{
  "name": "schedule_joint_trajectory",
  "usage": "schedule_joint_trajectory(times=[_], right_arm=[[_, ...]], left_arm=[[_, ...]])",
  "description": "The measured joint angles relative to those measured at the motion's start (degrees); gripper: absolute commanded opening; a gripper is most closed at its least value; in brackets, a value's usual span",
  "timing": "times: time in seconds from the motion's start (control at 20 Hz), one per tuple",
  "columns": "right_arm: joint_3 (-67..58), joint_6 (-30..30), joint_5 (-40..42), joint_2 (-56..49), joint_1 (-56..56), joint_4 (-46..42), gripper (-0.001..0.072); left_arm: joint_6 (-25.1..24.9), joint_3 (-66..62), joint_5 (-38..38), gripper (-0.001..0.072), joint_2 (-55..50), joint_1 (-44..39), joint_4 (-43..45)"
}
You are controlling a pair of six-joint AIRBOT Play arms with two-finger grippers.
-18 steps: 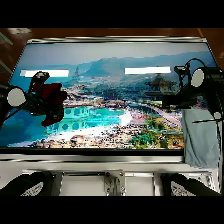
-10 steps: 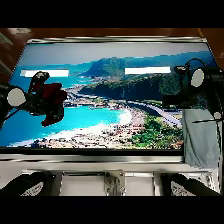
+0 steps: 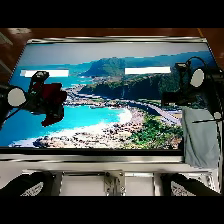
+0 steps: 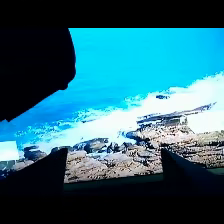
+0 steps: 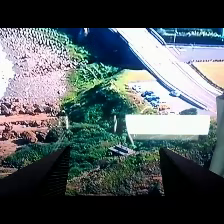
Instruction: Fold the shirts.
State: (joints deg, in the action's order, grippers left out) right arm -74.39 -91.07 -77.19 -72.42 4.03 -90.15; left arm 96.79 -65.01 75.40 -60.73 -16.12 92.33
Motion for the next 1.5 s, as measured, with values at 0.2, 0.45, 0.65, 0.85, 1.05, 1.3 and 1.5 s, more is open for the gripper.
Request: schedule_joint_trajectory(times=[0.2, 0.45, 0.65, 0.85, 1.05, 1.3, 1.5], right_arm=[[0.0, 0.0, 2.8, 0.0, 0.0, 0.2, 0.0683], [0.0, -0.5, 4.0, 0.0, 0.0, 0.2, 0.0683], [0.0, -0.9, 3.1, 0.0, 0.0, 0.5, 0.0683], [0.0, -1.1, 3.3, 0.0, 0.0, 1.2, 0.0683], [0.0, -1.1, 4.0, 0.0, 0.0, 2.4, 0.0683], [0.0, -1.1, 5.9, 0.0, 0.0, 4.1, 0.0683], [0.0, -0.8, 7.6, 0.0, 0.0, 4.7, 0.0683]], left_arm=[[0.0, 0.0, -8.2, 0.0707, -0.8, 0.0, -0.7], [2.1, -1.2, -15.4, 0.0709, -4.5, 1.7, 0.3], [4.1, -8.8, -14.4, 0.071, -13.5, 10.8, 4.4], [5.0, -16.0, -9.2, 0.0711, -25.4, 20.7, 2.5], [5.0, -18.5, -7.6, 0.0709, -35.0, 24.5, -2.1], [3.1, -19.8, -9.2, 0.0045, -39.8, 25.4, -5.0], [-1.6, -23.7, -9.7, 0.0045, -35.2, 22.7, -9.1]])
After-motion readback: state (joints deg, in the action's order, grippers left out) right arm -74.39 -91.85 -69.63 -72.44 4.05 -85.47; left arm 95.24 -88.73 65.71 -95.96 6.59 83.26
